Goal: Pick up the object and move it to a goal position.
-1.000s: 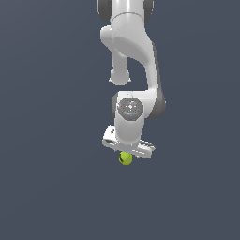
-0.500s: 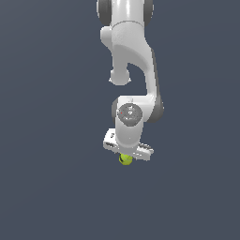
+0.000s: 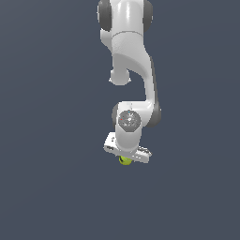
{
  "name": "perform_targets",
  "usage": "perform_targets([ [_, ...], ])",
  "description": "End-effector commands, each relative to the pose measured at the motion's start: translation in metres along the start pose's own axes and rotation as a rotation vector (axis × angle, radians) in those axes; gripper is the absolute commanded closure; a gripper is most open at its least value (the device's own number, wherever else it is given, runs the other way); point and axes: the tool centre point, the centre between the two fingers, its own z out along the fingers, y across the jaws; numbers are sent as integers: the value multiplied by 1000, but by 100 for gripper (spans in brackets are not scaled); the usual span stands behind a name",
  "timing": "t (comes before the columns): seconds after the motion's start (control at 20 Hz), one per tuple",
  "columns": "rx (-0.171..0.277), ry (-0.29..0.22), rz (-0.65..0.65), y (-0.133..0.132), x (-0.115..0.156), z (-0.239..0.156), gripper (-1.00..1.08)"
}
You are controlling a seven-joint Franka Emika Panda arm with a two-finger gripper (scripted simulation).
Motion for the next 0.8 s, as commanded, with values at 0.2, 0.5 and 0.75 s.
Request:
perform_targets([
  [0.2,0,1,0,0,1,0,108],
  [0.5,0,0,0,0,0,0,108],
  [0.75,0,0,0,-2,-5,-1,108],
])
